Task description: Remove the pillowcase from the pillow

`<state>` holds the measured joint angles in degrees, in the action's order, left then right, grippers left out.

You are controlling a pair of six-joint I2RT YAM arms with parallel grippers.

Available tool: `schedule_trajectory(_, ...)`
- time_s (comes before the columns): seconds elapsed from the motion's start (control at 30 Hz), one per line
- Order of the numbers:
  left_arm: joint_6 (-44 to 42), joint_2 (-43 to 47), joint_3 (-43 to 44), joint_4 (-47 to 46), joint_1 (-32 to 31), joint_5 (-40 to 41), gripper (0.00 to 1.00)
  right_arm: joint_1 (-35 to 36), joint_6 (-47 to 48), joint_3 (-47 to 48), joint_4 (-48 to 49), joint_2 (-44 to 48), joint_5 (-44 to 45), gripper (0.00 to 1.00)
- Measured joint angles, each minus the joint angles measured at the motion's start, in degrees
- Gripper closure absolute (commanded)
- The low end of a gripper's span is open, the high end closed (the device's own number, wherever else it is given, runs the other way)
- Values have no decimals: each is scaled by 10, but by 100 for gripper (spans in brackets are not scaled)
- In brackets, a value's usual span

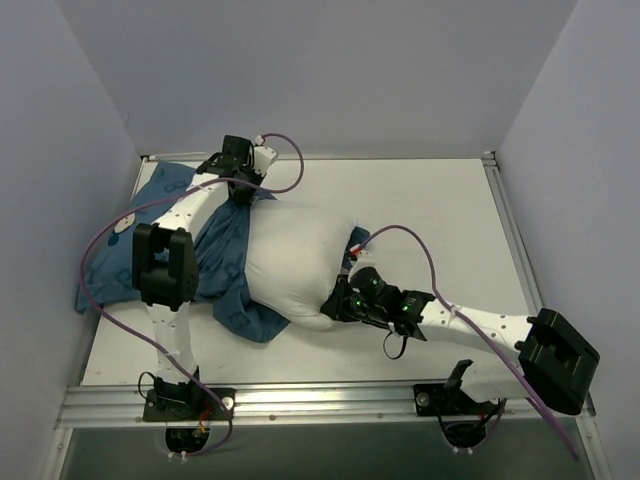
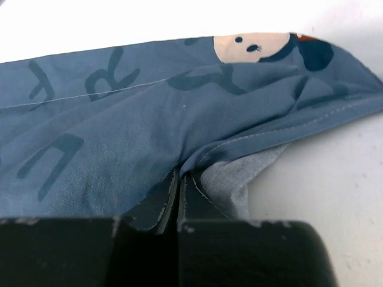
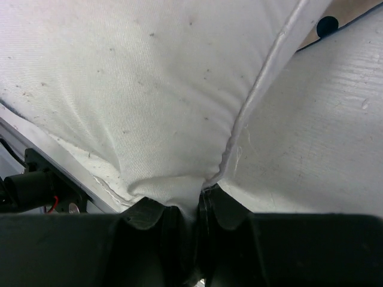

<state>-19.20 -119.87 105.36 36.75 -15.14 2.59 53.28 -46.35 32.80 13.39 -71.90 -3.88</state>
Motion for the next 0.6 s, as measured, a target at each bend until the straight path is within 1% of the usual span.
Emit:
schedule_trajectory(0.07, -10, 19, -36, -19, 5, -6, 98, 0, 1, 0, 1, 0, -1, 100)
schedule_trajectory(0.1, -15, 31, -53, -27, 6, -14, 98, 0, 3, 0, -1, 0, -4, 87)
schedule_trajectory(0.17, -23, 61, -87, -48, 5, -27, 98, 0, 10, 4, -12, 0, -11, 55)
schedule_trajectory(0.2, -26, 78, -104, -55, 3, -35, 98, 0, 15, 9, -26, 1, -17, 33)
schedule_trajectory(0.23, -29, 94, -118, -62, -1, -41, 98, 0, 21, 17, -48, 3, -24, 24)
schedule_trajectory(0.3, -36, 123, -142, -74, -9, -51, 98, 0, 36, 40, -97, 9, -30, 1)
schedule_trajectory(0.37, -40, 146, -156, -80, -22, -59, 98, -5, 52, 74, -141, 20, -33, 0)
schedule_trajectory(0.43, -40, 159, -165, -83, -32, -65, 98, -32, 65, 112, -165, 38, -47, 0)
schedule_trajectory(0.5, -41, 163, -169, -85, -40, -70, 98, -78, 78, 147, -173, 58, -64, 0)
schedule_trajectory(0.6, -41, 163, -174, -86, -42, -72, 98, -152, 91, 183, -160, 76, -81, 0)
